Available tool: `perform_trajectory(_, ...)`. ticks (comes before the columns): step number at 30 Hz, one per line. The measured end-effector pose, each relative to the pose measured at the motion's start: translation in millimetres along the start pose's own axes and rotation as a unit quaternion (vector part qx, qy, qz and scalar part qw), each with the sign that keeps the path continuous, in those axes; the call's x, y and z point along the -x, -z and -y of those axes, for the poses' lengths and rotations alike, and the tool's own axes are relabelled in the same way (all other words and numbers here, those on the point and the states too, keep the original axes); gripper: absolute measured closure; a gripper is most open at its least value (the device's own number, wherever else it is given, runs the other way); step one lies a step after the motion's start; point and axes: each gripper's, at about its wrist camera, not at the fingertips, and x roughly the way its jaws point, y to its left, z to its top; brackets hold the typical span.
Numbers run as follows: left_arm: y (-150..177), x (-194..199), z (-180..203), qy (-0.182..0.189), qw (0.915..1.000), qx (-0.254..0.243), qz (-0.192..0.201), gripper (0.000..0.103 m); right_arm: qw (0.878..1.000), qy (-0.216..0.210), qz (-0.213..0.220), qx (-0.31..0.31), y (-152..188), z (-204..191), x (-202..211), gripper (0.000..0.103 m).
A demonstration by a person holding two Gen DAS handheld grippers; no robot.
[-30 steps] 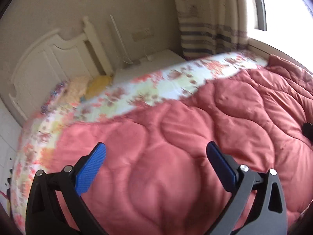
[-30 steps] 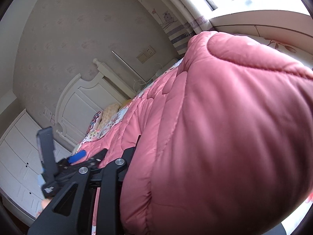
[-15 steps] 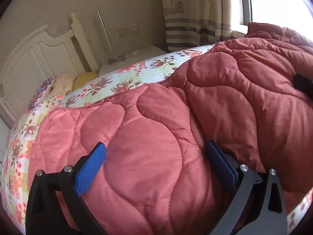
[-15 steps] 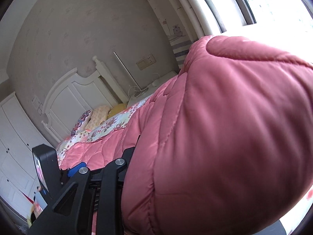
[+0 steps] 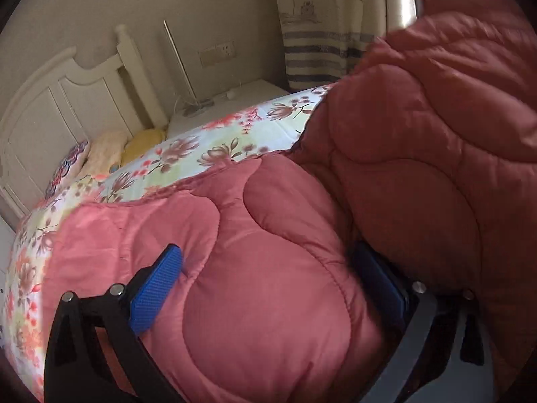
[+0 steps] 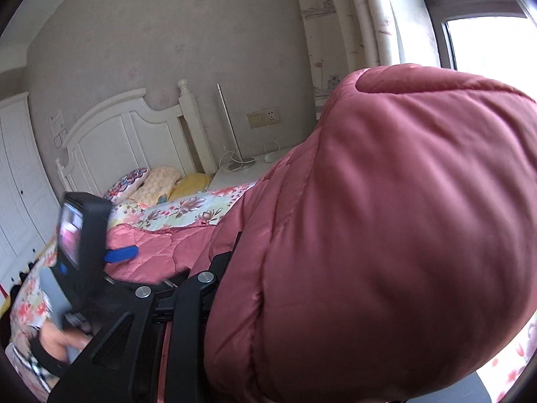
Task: Fold large clothes
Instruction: 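Grasp the coat with the left tool while the right tool keeps lifting it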
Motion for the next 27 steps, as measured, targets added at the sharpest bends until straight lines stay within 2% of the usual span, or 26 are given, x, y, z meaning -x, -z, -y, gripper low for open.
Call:
perform_trajectory(2, -1.8, -1.4, -2.5, 0.006, 0.9999, 0.008, -0.007, 0.002, 0.999, 0.015, -0.005, 0.043, 0.8, -19.1, -0.9, 0.063)
perform_trajectory(7, -2.1, -8.4, -15.3, 0.039, 0.9984, 0.035, -0.021, 0.002, 0.989, 0.046, 0.017, 0.142, 4.9, -63.6, 1.6, 0.063)
perform_trajectory(9, -3.4, -2.0, -30.3, 0.057, 0.996, 0.061, -0.033, 0.003, 0.982, 0.056, 0.02, 0.177, 8.2, -79.6, -0.1, 0.063)
perform_trajectory(10, -4.9, 7.2, -43.7, 0.057, 0.9945, 0.083, -0.03, 0.007, 0.981, 0.058, 0.021, 0.185, 8.7, -84.2, -1.2, 0.063)
perform_trajectory(11, -4.5, 25.6, -63.3, 0.055, 0.992, 0.113, -0.01, 0.007, 0.98, 0.059, 0.022, 0.19, 9.0, -87.9, -0.1, 0.063)
perform_trajectory(12, -3.7, 43.4, -85.3, 0.045, 0.989, 0.14, 0.016, 0.006, 0.979, 0.058, 0.022, 0.195, 9.0, -90.4, 0.6, 0.063)
perform_trajectory(13, 1.2, 60.5, -112.4, 0.015, 0.9852, 0.166, 0.042, 0.002, 0.977, 0.059, 0.023, 0.202, 11.2, -92.3, 5.4, 0.063)
perform_trajectory(14, 6.9, 66.5, -129.9, -0.018, 0.9826, 0.177, 0.051, 0.002, 0.976, 0.062, 0.023, 0.21, 12.8, -93.7, 5.9, 0.063)
perform_trajectory(15, 13.7, 66.4, -146.7, -0.056, 0.9797, 0.186, 0.048, 0.002, 0.973, 0.065, 0.021, 0.219, 14.6, -95.0, 6.2, 0.063)
perform_trajectory(16, 25.4, 55.6, -169.2, -0.095, 0.9747, 0.201, 0.024, 0.002, 0.972, 0.067, 0.02, 0.225, 15.6, -95.8, 6.7, 0.063)
perform_trajectory(17, 36.1, 42.5, -185.6, -0.09, 0.9711, 0.221, -0.004, 0.004, 0.971, 0.068, 0.019, 0.229, 16.3, -96.7, 7.5, 0.063)
perform_trajectory(20, 60.1, 15.4, -202.0, -0.02, 0.9623, 0.268, -0.041, 0.009, 0.966, 0.071, 0.014, 0.249, 18.1, -102.6, 9.7, 0.063)
perform_trajectory(22, 60.0, 10.9, -197.8, 0.01, 0.9632, 0.266, -0.036, 0.009, 0.962, 0.071, 0.01, 0.262, 18.3, -111.4, 10.1, 0.063)
perform_trajectory(24, 57.1, 5.8, -193.0, 0.022, 0.9645, 0.261, -0.034, 0.009, 0.96, 0.069, 0.005, 0.272, 17.4, -122.5, 8.8, 0.063)
perform_trajectory(27, 59.5, -2.4, -200.2, 0.062, 0.9571, 0.28, -0.038, 0.009, 0.953, 0.058, 0.006, 0.299, 21.1, -147.2, 6.9, 0.063)
